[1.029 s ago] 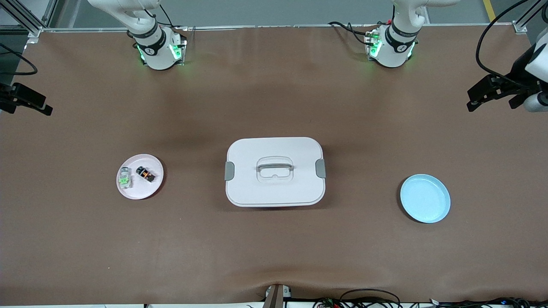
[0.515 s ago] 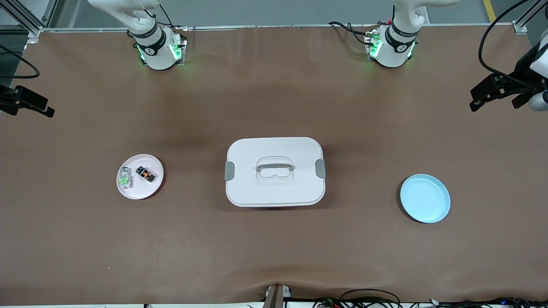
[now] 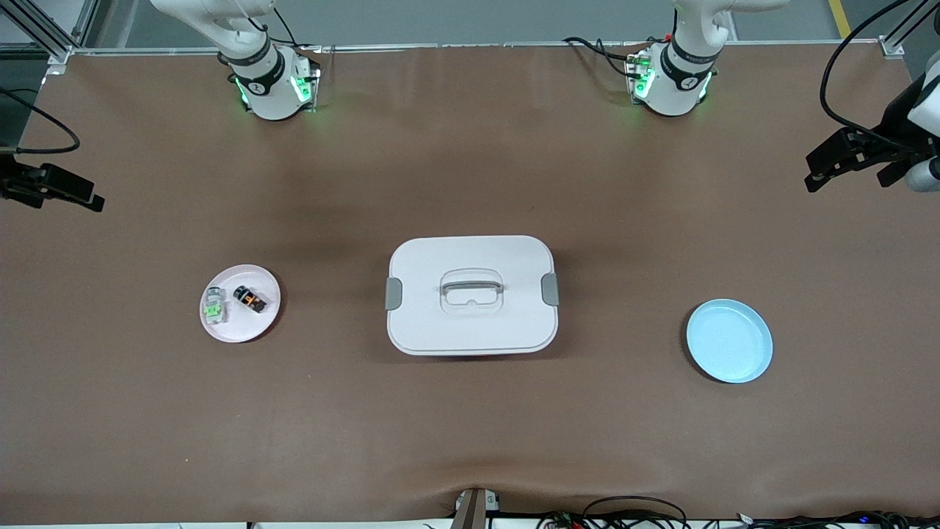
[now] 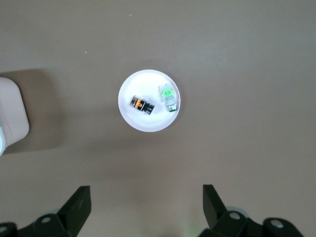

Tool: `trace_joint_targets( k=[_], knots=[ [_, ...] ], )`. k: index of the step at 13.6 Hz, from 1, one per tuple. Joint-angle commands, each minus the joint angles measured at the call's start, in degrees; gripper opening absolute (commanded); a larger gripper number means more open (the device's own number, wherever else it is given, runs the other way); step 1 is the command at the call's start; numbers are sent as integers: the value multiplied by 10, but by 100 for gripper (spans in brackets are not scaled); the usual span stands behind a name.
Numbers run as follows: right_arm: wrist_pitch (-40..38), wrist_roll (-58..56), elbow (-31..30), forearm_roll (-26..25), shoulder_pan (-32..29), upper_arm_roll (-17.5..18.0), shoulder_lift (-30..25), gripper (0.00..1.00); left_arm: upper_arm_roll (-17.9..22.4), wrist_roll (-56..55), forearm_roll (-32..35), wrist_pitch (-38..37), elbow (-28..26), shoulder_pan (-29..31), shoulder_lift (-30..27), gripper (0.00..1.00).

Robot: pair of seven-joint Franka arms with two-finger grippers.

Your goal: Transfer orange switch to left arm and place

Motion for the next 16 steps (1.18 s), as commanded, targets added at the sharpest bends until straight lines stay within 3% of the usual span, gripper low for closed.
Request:
trace_joint_targets(
  k=[1, 5, 10, 16],
  knots=[
    [4, 7, -7, -2, 5, -1, 2, 100, 1, 13, -4, -10, 13, 2, 4, 100],
    [24, 6, -10, -45, 20, 1, 21, 100, 2, 13, -17, -10, 12, 2, 7, 100],
    [74, 83, -65, -41, 26, 1, 18, 100, 2, 14, -17, -11, 12, 2, 7, 100],
    [180, 178, -194, 25, 28, 1, -1, 100, 2, 14, -18, -11, 12, 2, 7, 100]
  ],
)
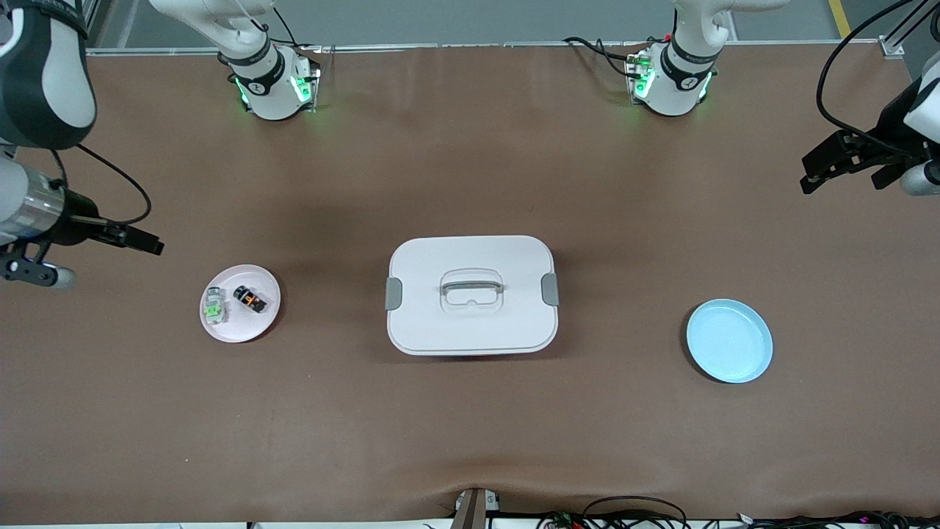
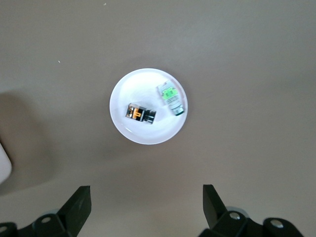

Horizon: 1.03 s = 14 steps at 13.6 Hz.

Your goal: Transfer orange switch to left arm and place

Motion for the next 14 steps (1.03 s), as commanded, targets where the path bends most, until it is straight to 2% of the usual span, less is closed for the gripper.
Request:
trace_joint_targets(
  k=[1, 6, 14],
  knots=[
    [52, 52, -74, 22, 5, -1, -31, 100, 2, 14, -9, -11, 11, 1, 3, 100],
    [147, 157, -138, 23, 50, -2, -26, 100, 2, 13, -10, -11, 11, 0, 3, 100],
    [224, 159, -185, 24, 34, -2, -18, 100, 1, 13, -11, -11, 11, -1, -1, 100]
  ],
)
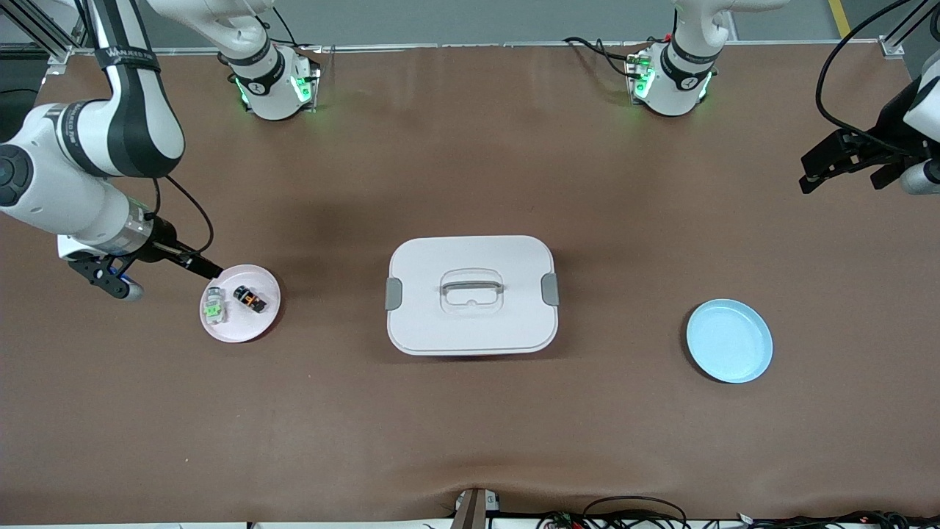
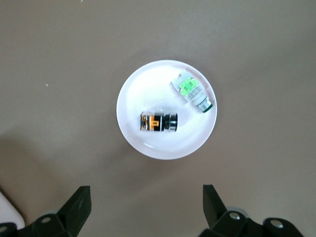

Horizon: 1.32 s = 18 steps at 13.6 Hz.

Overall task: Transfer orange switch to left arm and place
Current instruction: 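Lower the right gripper over the orange switch on the white plate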

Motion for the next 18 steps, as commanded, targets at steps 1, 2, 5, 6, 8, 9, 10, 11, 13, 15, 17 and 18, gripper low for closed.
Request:
trace_joint_targets(
  k=[1, 2, 5, 6, 8, 9, 10, 11, 13, 15, 17, 18],
  knots=[
    [37, 8, -30, 8, -8, 4, -4, 100, 1, 13, -9, -10, 10, -1, 0, 100],
    [55, 8, -30, 9, -10, 4, 8, 100, 0, 13, -9, -10, 10, -1, 0, 100],
    [99, 8, -30, 11, -22, 4, 48, 100, -2, 13, -9, -11, 8, -4, 3, 100],
    [104, 8, -30, 11, -22, 4, 57, 100, -3, 13, -9, -11, 6, -5, 3, 100],
    [111, 8, -30, 12, -27, 4, 71, 100, -4, 13, -8, -11, 5, -7, 3, 100],
    [117, 6, -30, 12, -29, 4, 80, 100, -5, 13, -8, -12, 4, -7, 2, 100],
    [132, 3, -30, 12, -28, 4, 92, 100, -11, 11, -8, -14, 5, -6, 2, 100],
    [146, 3, -30, 12, -26, 5, 105, 100, -12, 9, -8, -15, 5, -6, 2, 100],
    [176, 2, -29, 22, -22, 5, 129, 100, -12, 4, -8, -15, 6, -7, 2, 100],
    [206, 1, -27, 32, -16, 7, 156, 100, -12, 4, -8, -15, 5, -8, 3, 100],
    [225, 1, -28, 32, -13, 9, 170, 100, -12, 4, -8, -15, 5, -10, 4, 100],
    [224, 1, -27, 32, -11, 10, 172, 100, -12, 3, -8, -15, 5, -10, 8, 100]
  ],
)
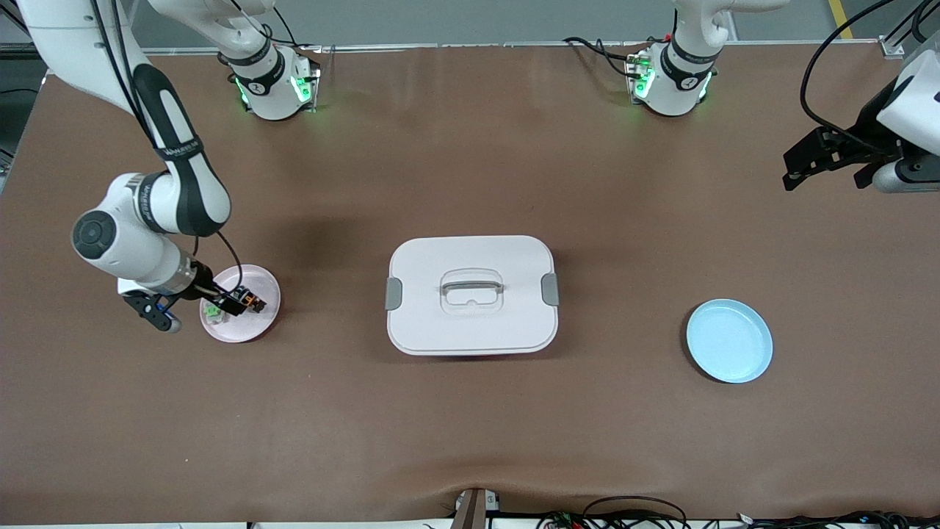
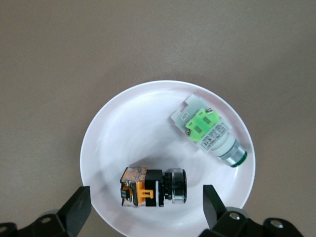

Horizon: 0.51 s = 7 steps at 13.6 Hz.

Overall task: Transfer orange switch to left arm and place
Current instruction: 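Lower the right gripper over the orange switch on the white plate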

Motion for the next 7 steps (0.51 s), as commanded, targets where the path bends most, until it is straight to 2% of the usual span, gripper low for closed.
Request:
trace_joint_targets(
  k=[1, 7],
  knots=[
    [4, -1, 6, 14, 5, 1, 10, 100, -1, 2, -7, -8, 6, -6, 8, 100],
    [4, -33, 7, 14, 3, 1, 31, 100, -1, 3, -7, -9, 6, -8, 10, 100]
  ],
)
